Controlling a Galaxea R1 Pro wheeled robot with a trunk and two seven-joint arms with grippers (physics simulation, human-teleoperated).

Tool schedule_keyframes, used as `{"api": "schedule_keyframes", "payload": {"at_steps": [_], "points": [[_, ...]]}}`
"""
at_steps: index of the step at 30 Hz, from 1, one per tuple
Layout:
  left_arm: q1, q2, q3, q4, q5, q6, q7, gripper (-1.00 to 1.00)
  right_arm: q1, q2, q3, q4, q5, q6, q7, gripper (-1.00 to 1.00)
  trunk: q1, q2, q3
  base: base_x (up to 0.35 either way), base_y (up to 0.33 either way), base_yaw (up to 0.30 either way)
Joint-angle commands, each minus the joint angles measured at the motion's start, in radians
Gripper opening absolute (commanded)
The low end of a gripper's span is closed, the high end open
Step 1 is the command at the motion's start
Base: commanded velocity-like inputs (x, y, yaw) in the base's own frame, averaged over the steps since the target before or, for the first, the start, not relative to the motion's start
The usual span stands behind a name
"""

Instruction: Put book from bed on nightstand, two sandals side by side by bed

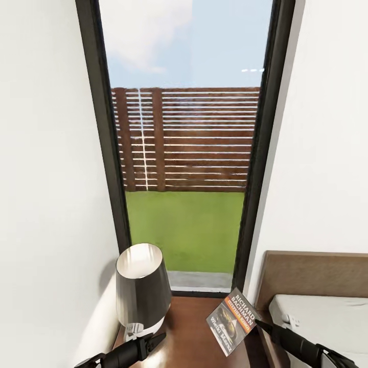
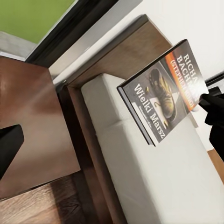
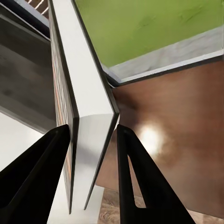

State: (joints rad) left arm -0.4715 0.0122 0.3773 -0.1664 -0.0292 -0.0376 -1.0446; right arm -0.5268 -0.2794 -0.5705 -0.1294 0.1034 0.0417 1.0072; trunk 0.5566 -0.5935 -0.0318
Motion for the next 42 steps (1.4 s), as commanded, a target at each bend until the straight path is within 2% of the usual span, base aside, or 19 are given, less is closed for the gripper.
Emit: {"api": "schedule_keyframes", "payload": {"at_steps": [1,9,12,15,17,26,27,29,30,32,35,42], "points": [[-0.001,0.000,0.003,0.001,-0.004,-0.004,-0.002,1.00,-0.001,0.000,-0.010,-0.001,0.010,0.004,0.004,-1.00,0.004,-0.009,-0.005,0.000,0.000,0.000],[-0.001,0.000,0.003,0.001,-0.003,-0.004,-0.002,1.00,-0.001,0.002,-0.011,-0.002,0.009,0.030,0.010,-1.00,0.035,-0.065,-0.030,0.000,0.000,0.000],[-0.001,0.000,0.003,0.001,-0.003,-0.004,-0.004,1.00,-0.001,0.009,-0.011,-0.003,0.008,0.087,0.006,-1.00,0.047,-0.086,-0.040,0.000,0.000,0.000],[-0.001,0.000,0.001,0.001,-0.003,-0.004,-0.004,1.00,-0.001,0.042,-0.011,-0.008,0.007,0.218,0.004,-1.00,0.058,-0.107,-0.049,0.000,0.000,0.000],[-0.001,-0.001,0.000,0.002,-0.004,-0.004,-0.003,1.00,-0.002,0.053,-0.012,-0.016,0.006,0.311,0.005,-1.00,0.066,-0.121,-0.055,0.000,0.000,0.000],[-0.001,-0.001,0.000,0.002,-0.005,-0.005,-0.003,1.00,-0.005,0.056,-0.018,-0.022,-0.006,0.394,0.009,-1.00,0.100,-0.184,-0.084,0.000,0.000,0.000],[-0.001,-0.001,0.000,0.002,-0.005,-0.005,-0.003,1.00,-0.006,0.056,-0.018,-0.022,-0.021,0.413,0.009,-1.00,0.104,-0.191,-0.087,0.000,0.000,0.000],[-0.001,-0.001,0.000,0.002,-0.005,-0.005,-0.003,1.00,-0.006,0.055,-0.018,-0.024,-0.079,0.456,0.010,-1.00,0.112,-0.205,-0.093,0.000,0.000,0.000],[-0.001,-0.001,0.000,0.002,-0.005,-0.005,-0.003,1.00,-0.008,0.054,-0.018,-0.026,-0.192,0.507,0.012,-1.00,0.116,-0.212,-0.096,0.000,0.000,0.000],[-0.001,-0.001,0.000,0.002,-0.005,-0.005,-0.003,1.00,-0.008,0.054,-0.019,-0.027,-0.234,0.520,0.013,-1.00,0.123,-0.226,-0.102,0.000,0.000,0.000],[-0.001,-0.001,0.000,0.002,-0.005,-0.005,-0.002,1.00,-0.009,0.055,-0.019,-0.027,-0.272,0.532,0.014,-1.00,0.135,-0.247,-0.112,0.000,0.000,0.000],[-0.001,-0.001,0.000,0.002,-0.005,-0.005,-0.002,1.00,-0.010,0.056,-0.018,-0.027,-0.281,0.534,0.014,-1.00,0.162,-0.296,-0.134,0.000,0.000,0.000]]}}
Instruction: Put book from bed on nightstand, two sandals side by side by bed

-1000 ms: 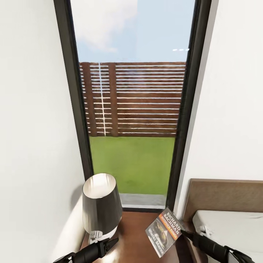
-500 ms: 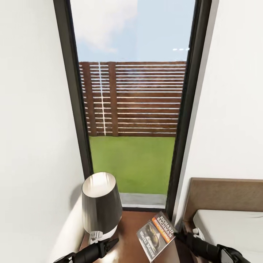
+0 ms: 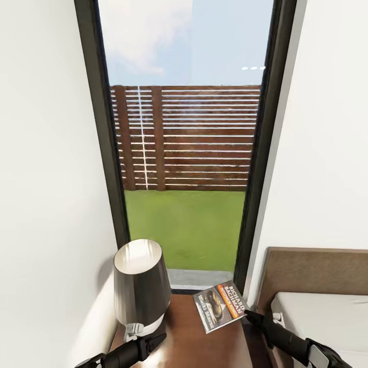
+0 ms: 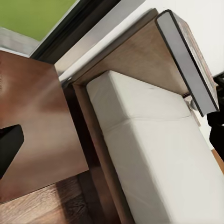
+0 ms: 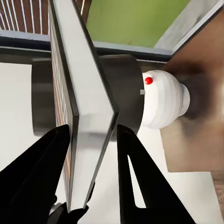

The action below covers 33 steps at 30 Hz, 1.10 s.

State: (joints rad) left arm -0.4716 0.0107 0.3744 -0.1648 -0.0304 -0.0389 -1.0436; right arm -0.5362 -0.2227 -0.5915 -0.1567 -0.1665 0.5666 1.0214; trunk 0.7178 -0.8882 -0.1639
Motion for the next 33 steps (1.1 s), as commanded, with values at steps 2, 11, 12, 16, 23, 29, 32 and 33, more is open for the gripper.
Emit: {"api": "schedule_keyframes", "payload": {"at_steps": [2,11,12,16,23,29,32,33], "points": [[-0.001,0.000,0.004,0.001,-0.003,-0.004,-0.003,1.00,-0.001,0.002,0.005,0.000,-0.011,0.007,-0.001,-1.00,0.008,-0.015,-0.008,0.000,0.000,0.000],[-0.001,0.002,0.004,0.001,-0.003,-0.003,-0.003,1.00,0.001,0.048,0.010,-0.019,-0.003,0.000,-0.010,-1.00,0.042,-0.078,-0.036,0.000,0.000,0.000],[-0.001,0.001,0.004,0.001,-0.003,-0.002,-0.003,1.00,0.001,0.049,0.010,-0.019,-0.002,0.000,-0.010,-1.00,0.046,-0.085,-0.039,0.000,0.000,0.000],[-0.001,0.000,0.003,0.001,-0.003,-0.003,-0.003,1.00,0.001,0.051,0.010,-0.019,-0.002,-0.001,-0.010,-1.00,0.062,-0.113,-0.052,0.000,0.000,0.000],[-0.001,0.000,0.003,0.001,-0.003,-0.003,-0.003,1.00,0.001,0.052,0.010,-0.019,-0.002,-0.002,-0.012,-1.00,0.088,-0.162,-0.074,0.000,0.000,0.000],[-0.001,0.000,0.003,0.001,-0.003,-0.003,-0.003,1.00,0.001,0.052,0.010,-0.019,-0.002,-0.002,-0.012,-1.00,0.111,-0.204,-0.092,0.000,0.000,0.000],[-0.001,0.000,0.003,0.001,-0.003,-0.003,-0.003,1.00,0.001,0.052,0.010,-0.019,-0.002,-0.002,-0.012,-1.00,0.123,-0.225,-0.102,0.000,0.000,0.000],[-0.001,0.000,0.003,0.001,-0.003,-0.003,-0.003,1.00,0.001,0.052,0.010,-0.019,-0.002,-0.002,-0.012,-1.00,0.127,-0.232,-0.105,0.000,0.000,0.000]]}}
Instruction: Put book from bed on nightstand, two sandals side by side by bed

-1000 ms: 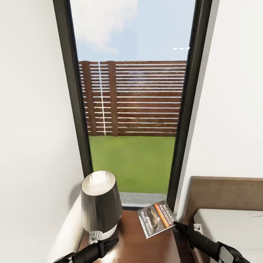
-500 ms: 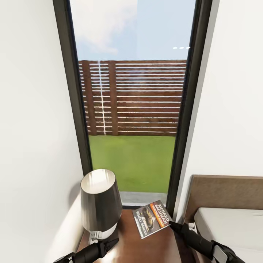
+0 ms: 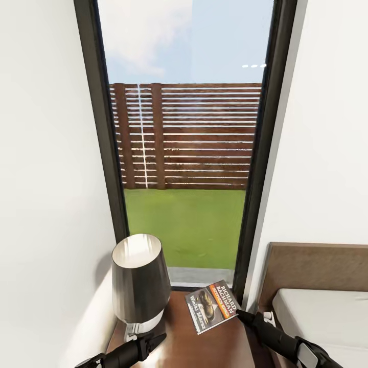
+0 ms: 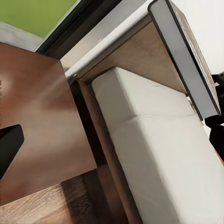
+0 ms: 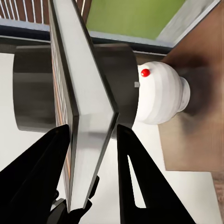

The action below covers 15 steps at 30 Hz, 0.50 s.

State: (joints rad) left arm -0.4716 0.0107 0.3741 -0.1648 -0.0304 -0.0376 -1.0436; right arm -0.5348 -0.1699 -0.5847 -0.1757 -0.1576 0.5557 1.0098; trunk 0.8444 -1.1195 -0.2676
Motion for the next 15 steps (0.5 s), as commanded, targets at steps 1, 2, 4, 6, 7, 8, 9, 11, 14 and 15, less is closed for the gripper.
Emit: {"api": "schedule_keyframes", "payload": {"at_steps": [1,2,4,6,7,8,9,11,14,15], "points": [[-0.001,0.000,0.003,0.001,-0.003,-0.004,-0.003,1.00,-0.001,0.000,0.003,0.000,-0.011,0.008,0.000,-1.00,0.004,-0.008,-0.005,0.000,0.000,0.000],[-0.001,0.000,0.003,0.001,-0.003,-0.004,-0.003,1.00,-0.001,0.000,0.003,0.000,-0.011,0.008,0.000,-1.00,0.008,-0.015,-0.008,0.000,0.000,0.000],[-0.001,0.000,0.003,0.001,-0.003,-0.005,-0.003,1.00,-0.001,0.000,0.003,0.000,-0.011,0.008,0.000,-1.00,0.016,-0.029,-0.014,0.000,0.000,0.000],[-0.001,0.000,0.003,0.001,-0.003,-0.004,-0.003,1.00,-0.001,0.000,0.003,0.001,-0.011,0.007,0.000,-1.00,0.023,-0.043,-0.020,0.000,0.000,0.000],[-0.001,0.000,0.003,0.001,-0.003,-0.004,-0.003,1.00,-0.001,0.000,0.003,0.000,-0.011,0.007,0.000,-1.00,0.027,-0.050,-0.023,0.000,0.000,0.000],[-0.001,0.000,0.003,0.001,-0.003,-0.004,-0.003,1.00,-0.001,0.000,0.003,0.001,-0.011,0.007,0.000,-1.00,0.031,-0.057,-0.026,0.000,0.000,0.000],[-0.001,0.000,0.003,0.001,-0.003,-0.004,-0.003,1.00,-0.001,0.000,0.003,0.001,-0.011,0.007,0.000,-1.00,0.035,-0.064,-0.030,0.000,0.000,0.000],[-0.001,0.000,0.003,0.001,-0.003,-0.004,-0.003,1.00,-0.001,0.000,0.003,0.001,-0.011,0.007,0.000,-1.00,0.042,-0.078,-0.036,0.000,0.000,0.000],[-0.001,0.000,0.003,0.001,-0.002,-0.004,-0.003,1.00,-0.001,0.000,0.003,0.001,-0.011,0.007,0.000,-1.00,0.054,-0.099,-0.045,0.000,0.000,0.000],[-0.001,0.000,0.003,0.001,-0.002,-0.004,-0.003,1.00,-0.001,0.000,0.003,0.000,-0.011,0.007,0.000,-1.00,0.058,-0.106,-0.048,0.000,0.000,0.000]]}}
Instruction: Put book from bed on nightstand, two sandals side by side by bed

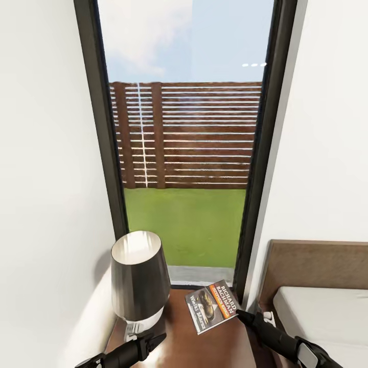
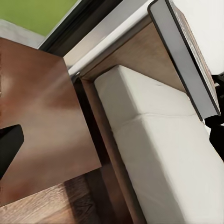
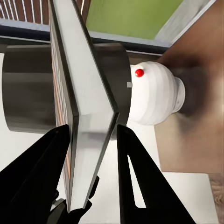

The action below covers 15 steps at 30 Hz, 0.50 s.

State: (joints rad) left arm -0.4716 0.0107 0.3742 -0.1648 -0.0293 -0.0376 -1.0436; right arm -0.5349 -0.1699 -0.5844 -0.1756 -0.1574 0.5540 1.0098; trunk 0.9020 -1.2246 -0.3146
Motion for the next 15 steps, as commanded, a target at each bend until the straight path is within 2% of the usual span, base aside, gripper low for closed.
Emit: {"api": "schedule_keyframes", "payload": {"at_steps": [1,15], "points": [[-0.001,0.000,0.003,0.001,-0.003,-0.004,-0.003,1.00,-0.001,0.000,0.003,0.000,-0.011,0.009,0.000,-1.00,0.004,-0.008,-0.004,0.000,0.000,0.000],[-0.001,0.000,0.003,0.001,-0.003,-0.004,-0.003,1.00,0.000,0.000,0.003,0.001,-0.011,0.009,-0.001,-1.00,0.058,-0.106,-0.048,0.000,0.000,0.000]]}}
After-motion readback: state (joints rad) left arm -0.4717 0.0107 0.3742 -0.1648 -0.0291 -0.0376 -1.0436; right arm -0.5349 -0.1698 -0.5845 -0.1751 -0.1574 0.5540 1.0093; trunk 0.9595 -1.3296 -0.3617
